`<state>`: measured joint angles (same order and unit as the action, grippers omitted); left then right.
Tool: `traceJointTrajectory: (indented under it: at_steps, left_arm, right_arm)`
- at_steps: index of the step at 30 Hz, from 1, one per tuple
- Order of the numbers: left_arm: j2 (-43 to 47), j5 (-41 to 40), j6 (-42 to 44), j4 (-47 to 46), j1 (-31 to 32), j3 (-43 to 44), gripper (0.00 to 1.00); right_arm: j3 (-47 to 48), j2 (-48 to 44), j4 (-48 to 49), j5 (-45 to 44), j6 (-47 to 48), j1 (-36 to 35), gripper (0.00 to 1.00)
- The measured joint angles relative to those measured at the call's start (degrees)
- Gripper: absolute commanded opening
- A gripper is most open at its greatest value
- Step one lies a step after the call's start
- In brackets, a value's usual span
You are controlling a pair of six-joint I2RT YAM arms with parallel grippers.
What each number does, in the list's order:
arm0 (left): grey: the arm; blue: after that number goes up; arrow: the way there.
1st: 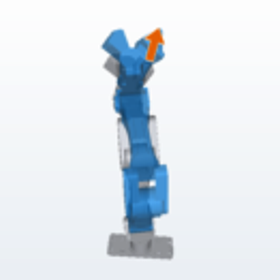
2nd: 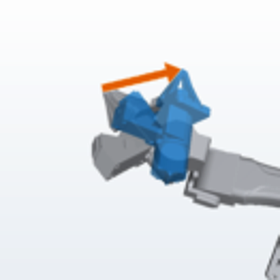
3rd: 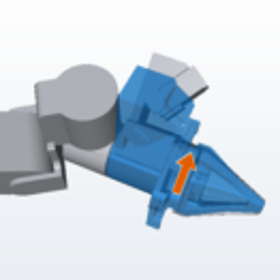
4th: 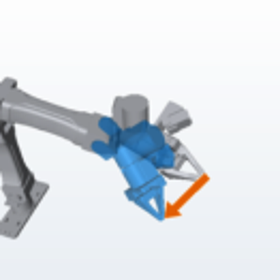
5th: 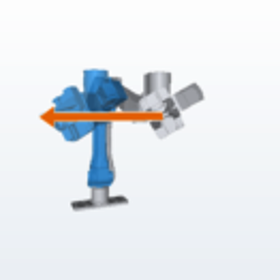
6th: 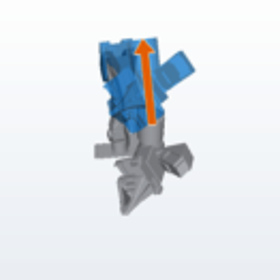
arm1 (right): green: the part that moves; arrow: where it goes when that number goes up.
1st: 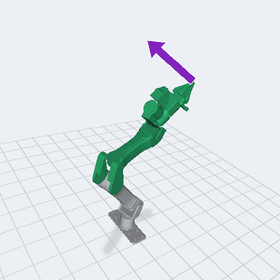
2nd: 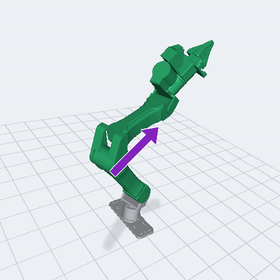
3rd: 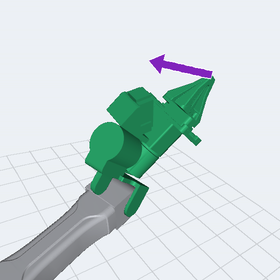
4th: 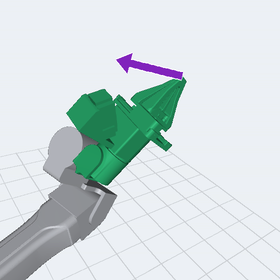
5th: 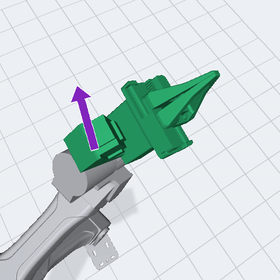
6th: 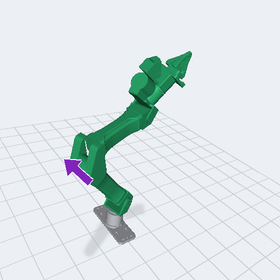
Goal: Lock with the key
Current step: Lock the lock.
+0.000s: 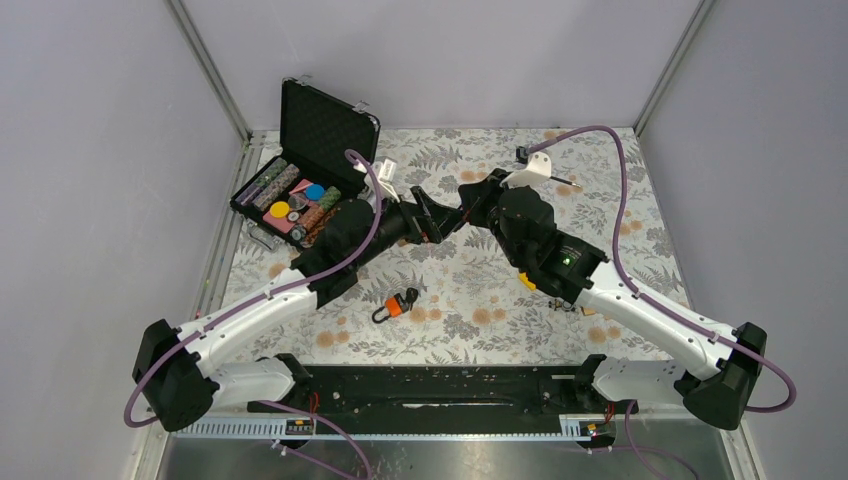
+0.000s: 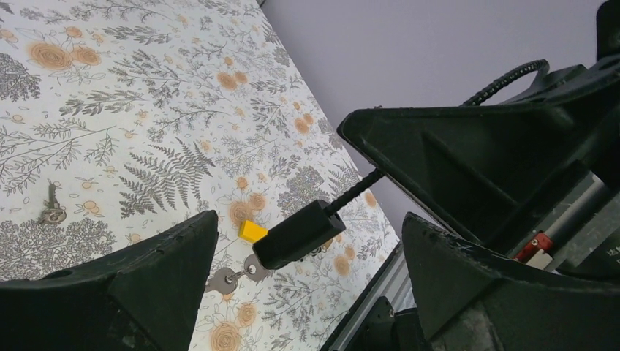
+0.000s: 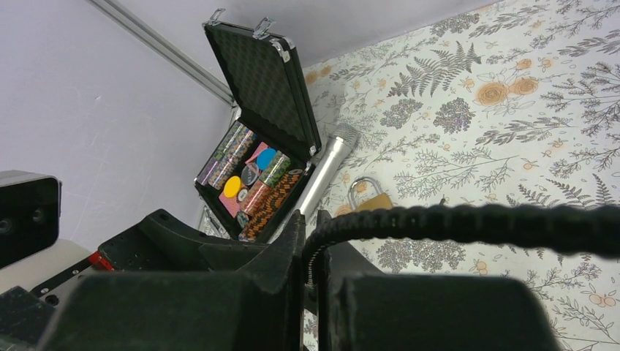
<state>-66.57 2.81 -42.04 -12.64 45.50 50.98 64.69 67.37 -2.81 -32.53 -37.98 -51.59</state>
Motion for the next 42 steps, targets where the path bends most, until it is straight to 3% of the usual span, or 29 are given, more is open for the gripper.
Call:
traceJointTrajectory:
  at_steps: [4,12,25,31,40,42]
  left_arm:
    - [-0.31,-0.55,-1.95,0.63,0.0,0.04,0.94]
    - [-1.07,-1.9,-5.07,7.72,0.0,2.27,0.78]
    - [-1.07,3.17,-11.04,7.54,-2.73,3.08,0.74]
    - [-1.16,7.56,-13.81,8.26,-4.04,3.34,0.45]
    - [-1.88,13.11,-16.13,8.41,-5.57,3.37,0.43]
    - [-1.88,13.97,-16.76,8.37,-5.95,3.37,0.39]
  right_arm:
    - [0.0,0.0,0.07,0.02,0.28,-0.07,0.01]
    - [-0.68,-0.04,3.32,0.57,2.08,-0.07,0.01]
    - [-1.29,-2.21,3.61,2.71,2.29,-0.17,0.01]
    - [-1.29,-2.23,3.43,4.46,2.29,-0.17,0.02]
    - [-1.27,-2.21,3.37,5.38,2.38,-0.15,0.02]
    - [-1.27,-2.21,3.56,5.55,2.54,-0.15,0.02]
